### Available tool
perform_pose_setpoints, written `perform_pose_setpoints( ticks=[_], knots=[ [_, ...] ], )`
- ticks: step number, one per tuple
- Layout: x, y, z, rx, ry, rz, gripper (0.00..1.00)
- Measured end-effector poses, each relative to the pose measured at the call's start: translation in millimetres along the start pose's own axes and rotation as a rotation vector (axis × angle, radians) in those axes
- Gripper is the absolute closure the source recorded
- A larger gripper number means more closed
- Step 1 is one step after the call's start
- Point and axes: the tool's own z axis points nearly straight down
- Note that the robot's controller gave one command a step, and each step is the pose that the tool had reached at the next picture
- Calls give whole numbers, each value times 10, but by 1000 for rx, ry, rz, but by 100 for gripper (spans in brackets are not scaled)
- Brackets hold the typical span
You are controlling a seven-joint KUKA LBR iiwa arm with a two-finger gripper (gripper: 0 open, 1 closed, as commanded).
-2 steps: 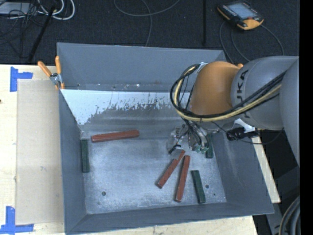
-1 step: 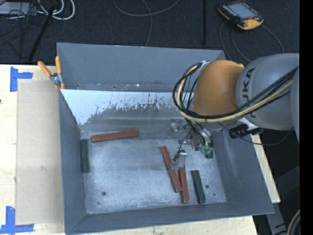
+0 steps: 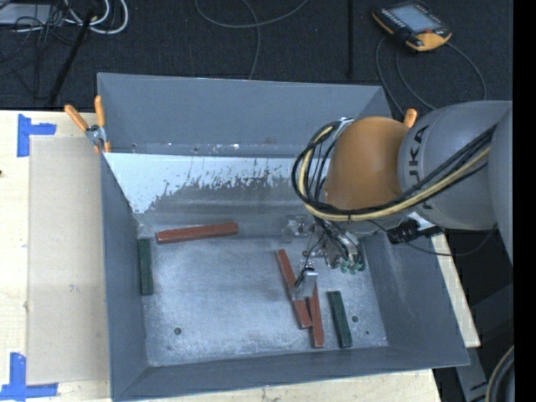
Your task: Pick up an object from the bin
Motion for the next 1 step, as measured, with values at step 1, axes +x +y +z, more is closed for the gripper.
perform_pose_setpoints(
  ticks=[1],
  knots=[
    [167,-21,318,0,-1,220,0]
  ],
)
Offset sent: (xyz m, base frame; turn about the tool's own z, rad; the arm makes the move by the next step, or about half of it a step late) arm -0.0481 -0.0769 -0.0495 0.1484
